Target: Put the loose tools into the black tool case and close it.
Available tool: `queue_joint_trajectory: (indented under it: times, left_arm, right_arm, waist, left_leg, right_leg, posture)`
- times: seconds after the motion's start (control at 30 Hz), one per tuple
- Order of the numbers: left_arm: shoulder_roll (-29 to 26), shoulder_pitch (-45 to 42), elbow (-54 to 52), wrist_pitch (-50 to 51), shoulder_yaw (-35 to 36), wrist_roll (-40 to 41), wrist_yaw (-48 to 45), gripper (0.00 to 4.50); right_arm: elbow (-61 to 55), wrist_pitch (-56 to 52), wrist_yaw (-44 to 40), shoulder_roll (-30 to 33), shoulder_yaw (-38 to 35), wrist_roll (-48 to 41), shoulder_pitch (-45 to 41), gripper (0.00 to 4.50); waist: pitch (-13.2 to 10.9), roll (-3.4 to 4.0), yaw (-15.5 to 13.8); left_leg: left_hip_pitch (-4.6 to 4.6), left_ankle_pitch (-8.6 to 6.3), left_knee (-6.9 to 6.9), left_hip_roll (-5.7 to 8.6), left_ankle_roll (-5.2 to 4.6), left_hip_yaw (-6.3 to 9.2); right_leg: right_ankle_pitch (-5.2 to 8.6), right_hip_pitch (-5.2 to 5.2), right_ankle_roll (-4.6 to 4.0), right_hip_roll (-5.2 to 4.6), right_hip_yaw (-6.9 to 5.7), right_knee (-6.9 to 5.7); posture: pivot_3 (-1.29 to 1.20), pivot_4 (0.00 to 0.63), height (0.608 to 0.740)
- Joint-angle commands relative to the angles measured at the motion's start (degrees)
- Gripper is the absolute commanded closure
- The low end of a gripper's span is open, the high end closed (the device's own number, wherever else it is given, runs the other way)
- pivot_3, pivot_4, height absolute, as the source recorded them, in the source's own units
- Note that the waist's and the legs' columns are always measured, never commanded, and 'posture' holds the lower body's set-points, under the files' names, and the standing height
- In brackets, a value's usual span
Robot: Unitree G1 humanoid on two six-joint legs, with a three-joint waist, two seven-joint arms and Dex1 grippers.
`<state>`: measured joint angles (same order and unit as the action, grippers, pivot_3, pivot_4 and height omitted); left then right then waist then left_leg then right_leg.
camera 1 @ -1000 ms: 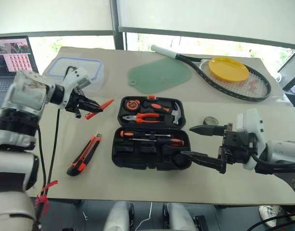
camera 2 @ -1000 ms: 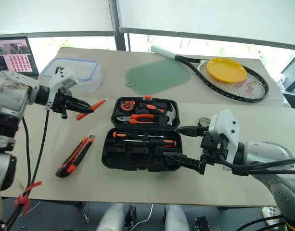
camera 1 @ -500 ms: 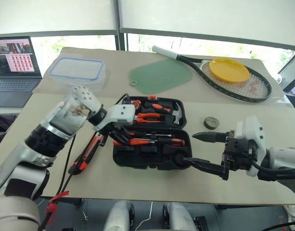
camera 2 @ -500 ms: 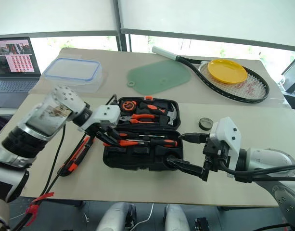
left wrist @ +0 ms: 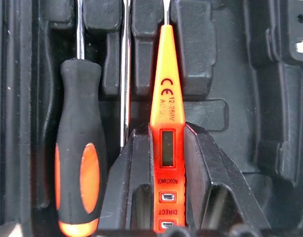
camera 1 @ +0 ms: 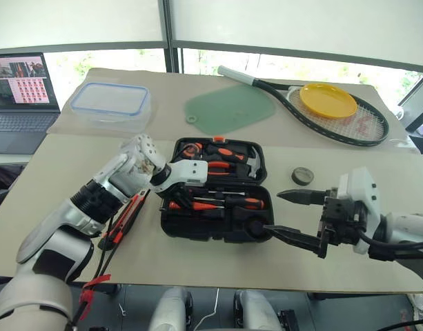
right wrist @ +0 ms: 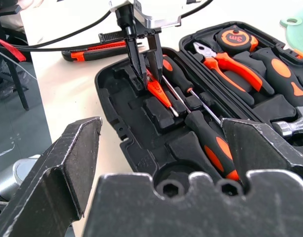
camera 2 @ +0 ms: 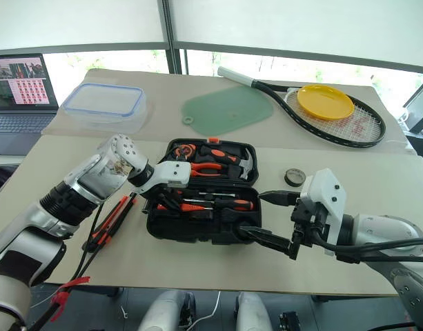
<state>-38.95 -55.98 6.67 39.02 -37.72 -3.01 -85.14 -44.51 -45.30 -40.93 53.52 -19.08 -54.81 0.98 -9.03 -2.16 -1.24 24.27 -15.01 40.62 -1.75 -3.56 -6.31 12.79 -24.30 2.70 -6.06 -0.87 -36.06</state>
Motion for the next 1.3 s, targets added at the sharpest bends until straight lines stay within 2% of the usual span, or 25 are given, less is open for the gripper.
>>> queue_joint_trajectory:
  times: [0.03,0.13,0.2,0.23,0.3,0.33,0.37,0.43,0.63,0.73,0.77,0.8,0.9,1.07,1.3]
  left_arm:
    - [0.4,-0.4,0.3,0.6,-1.4,-1.8,-0.5,4.07]
    - [0.3,0.1,0.3,0.5,-1.8,-2.3,-1.4,4.07]
    - [0.6,0.0,0.1,0.4,-0.9,-2.0,-1.5,3.07]
    - [0.6,-0.1,0.1,0.5,-0.6,-1.8,-1.6,2.92]
    - [0.1,-0.5,-1.1,1.8,0.5,-0.4,-3.0,2.12]
    - [-0.6,-1.0,-1.9,2.7,1.4,0.6,-4.1,1.92]
    - [-1.3,-1.3,-2.6,3.7,2.3,1.4,-5.0,1.46]
    - [-3.6,-1.8,-4.1,5.4,4.6,3.8,-6.6,0.95]
    - [-13.0,-0.8,-9.5,7.5,9.0,14.7,-7.4,0.95]
    - [-10.1,2.3,-8.2,5.6,15.7,17.2,-3.3,0.95]
    - [-8.1,4.2,-7.4,3.1,18.2,18.0,-0.7,1.47]
    - [-6.1,6.4,-6.7,0.7,20.2,18.6,1.5,1.58]
    - [-1.7,11.6,-4.8,-4.9,23.9,19.1,6.1,2.71]
    - [1.8,17.9,-4.0,-8.7,25.5,20.1,8.8,4.46]
    - [1.6,21.5,-2.4,-14.1,22.2,16.3,9.2,4.46]
  right_arm:
    - [-1.3,1.6,0.3,-0.2,-1.8,0.0,0.1,0.0]
    - [-1.1,1.7,0.6,-0.5,-1.9,0.1,0.2,0.0]
    - [-1.0,1.7,0.8,-0.7,-2.0,0.0,0.1,0.0]
    - [-0.9,1.7,0.8,-0.7,-2.1,0.0,0.1,0.0]
    - [-0.8,1.9,0.7,-0.8,-1.9,0.3,0.2,0.0]
    - [-0.7,1.9,0.6,-0.8,-1.7,0.4,0.2,0.0]
    - [-0.6,2.0,0.5,-0.8,-1.6,0.6,0.3,0.0]
    - [-0.1,2.1,0.2,-0.9,-1.5,0.6,0.3,0.0]
    - [1.6,2.4,-0.9,-0.8,-1.1,1.1,-0.2,0.0]
    - [2.2,2.4,-1.1,-0.7,-0.7,1.2,-0.8,0.0]
    - [2.3,2.4,-1.2,-0.6,-0.6,1.3,-1.0,0.0]
    - [2.4,2.4,-1.3,-0.5,-0.5,1.3,-1.1,0.0]
    - [2.4,2.2,-1.7,-0.3,-0.5,1.3,-1.2,0.0]
    - [2.4,1.5,-2.4,0.5,-1.4,0.8,-1.1,0.0]
    - [2.5,0.9,-2.4,1.0,-1.7,0.1,-1.1,0.0]
  waist:
    - [0.0,0.0,-0.1]
    - [0.0,0.02,0.0]
    - [0.0,0.05,0.0]
    - [0.0,0.05,0.1]
    - [0.0,0.05,0.1]
    - [0.0,0.05,0.1]
    - [0.0,0.04,0.1]
    - [0.0,0.04,0.2]
    - [0.0,0.05,0.5]
    - [0.0,0.05,0.2]
    - [0.0,0.05,0.0]
    - [0.0,0.06,-0.1]
    - [0.0,0.06,-0.1]
    - [0.0,0.06,0.3]
    - [0.0,0.06,0.2]
  left_leg:
    - [0.0,-0.01,0.03,-0.01,-0.02,0.0]
    - [-0.01,-0.03,0.08,-0.02,-0.04,0.01]
    - [-0.01,-0.03,0.09,-0.02,-0.05,0.01]
    - [-0.01,-0.03,0.09,-0.03,-0.05,0.01]
    - [0.0,-0.03,0.09,-0.03,-0.05,0.01]
    - [0.01,-0.03,0.1,-0.02,-0.05,0.01]
    - [0.01,-0.03,0.11,-0.03,-0.05,0.01]
    - [0.03,-0.03,0.12,-0.04,-0.05,0.01]
    - [0.03,-0.03,0.11,-0.07,-0.05,0.01]
    - [0.01,-0.03,0.14,-0.06,-0.05,0.02]
    - [0.03,-0.04,0.19,-0.05,-0.06,0.03]
    - [0.02,-0.05,0.22,-0.04,-0.09,0.04]
    - [0.0,-0.08,0.24,-0.02,-0.13,0.03]
    - [0.04,-0.08,0.23,-0.03,-0.12,0.01]
    - [0.01,-0.08,0.22,-0.02,-0.13,0.01]
  right_leg:
    - [0.0,0.02,0.0,0.0,-0.01,0.0]
    - [0.0,0.04,0.0,0.0,-0.01,-0.01]
    - [0.0,0.04,0.0,0.0,0.0,-0.02]
    - [0.0,0.04,0.0,0.0,0.0,-0.02]
    - [0.0,0.03,0.0,0.0,0.0,-0.02]
    - [0.0,0.02,0.0,0.0,0.0,-0.03]
    - [0.0,0.02,0.0,0.0,0.0,-0.03]
    - [0.0,0.0,0.0,0.01,0.0,-0.04]
    - [0.01,-0.02,0.01,0.02,0.02,-0.04]
    - [0.02,0.02,0.03,0.0,0.0,-0.04]
    - [0.02,0.04,0.04,-0.01,-0.02,-0.04]
    - [0.02,0.08,0.07,-0.01,-0.01,-0.04]
    - [-0.01,0.11,0.1,-0.04,0.03,-0.01]
    - [-0.01,0.06,0.09,-0.02,0.02,-0.03]
    - [-0.02,0.09,0.09,-0.04,0.03,-0.02]
  posture:
    - [0.0,0.15,0.738]
    - [0.0,0.15,0.738]
    - [0.0,0.15,0.738]
    - [0.0,0.15,0.738]
    - [0.0,0.15,0.738]
    - [0.0,0.15,0.738]
    - [0.0,0.15,0.738]
    - [0.0,0.15,0.738]
    - [0.0,0.15,0.738]
    - [0.0,0.15,0.738]
    - [0.0,0.15,0.738]
    - [0.0,0.15,0.738]
    - [0.0,0.15,0.738]
    - [0.0,0.15,0.738]
    - [0.0,0.15,0.738]
